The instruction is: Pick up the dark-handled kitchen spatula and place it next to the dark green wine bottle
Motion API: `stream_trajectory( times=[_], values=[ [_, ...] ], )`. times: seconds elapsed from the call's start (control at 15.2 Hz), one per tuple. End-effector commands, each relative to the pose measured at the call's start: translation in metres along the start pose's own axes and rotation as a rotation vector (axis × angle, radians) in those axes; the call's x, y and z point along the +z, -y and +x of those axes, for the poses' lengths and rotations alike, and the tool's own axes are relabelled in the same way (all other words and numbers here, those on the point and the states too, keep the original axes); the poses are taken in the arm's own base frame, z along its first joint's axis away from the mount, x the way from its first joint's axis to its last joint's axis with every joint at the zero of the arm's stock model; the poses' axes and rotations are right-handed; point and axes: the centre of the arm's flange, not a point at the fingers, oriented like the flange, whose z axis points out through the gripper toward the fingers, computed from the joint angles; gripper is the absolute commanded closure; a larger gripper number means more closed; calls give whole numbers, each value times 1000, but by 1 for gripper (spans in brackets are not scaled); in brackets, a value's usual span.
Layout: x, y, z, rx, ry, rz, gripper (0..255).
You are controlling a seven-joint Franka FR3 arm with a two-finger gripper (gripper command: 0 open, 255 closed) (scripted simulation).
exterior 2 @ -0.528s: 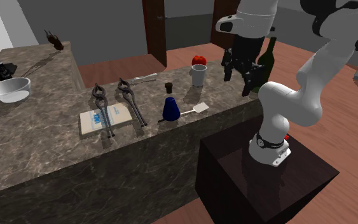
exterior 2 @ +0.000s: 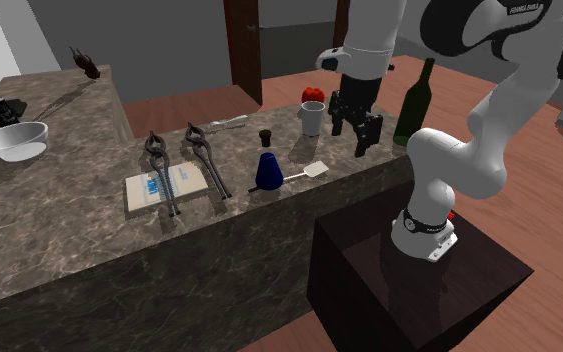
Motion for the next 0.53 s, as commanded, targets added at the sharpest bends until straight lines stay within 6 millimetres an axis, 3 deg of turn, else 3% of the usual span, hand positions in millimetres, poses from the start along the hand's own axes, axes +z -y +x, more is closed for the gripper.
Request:
stream_trajectory(
  times=[0.0, 0.46],
  values=[
    [19, -21, 1, -6, -6, 2, 0],
    [82, -90, 8, -20, -21, 12, 0]
  ],
)
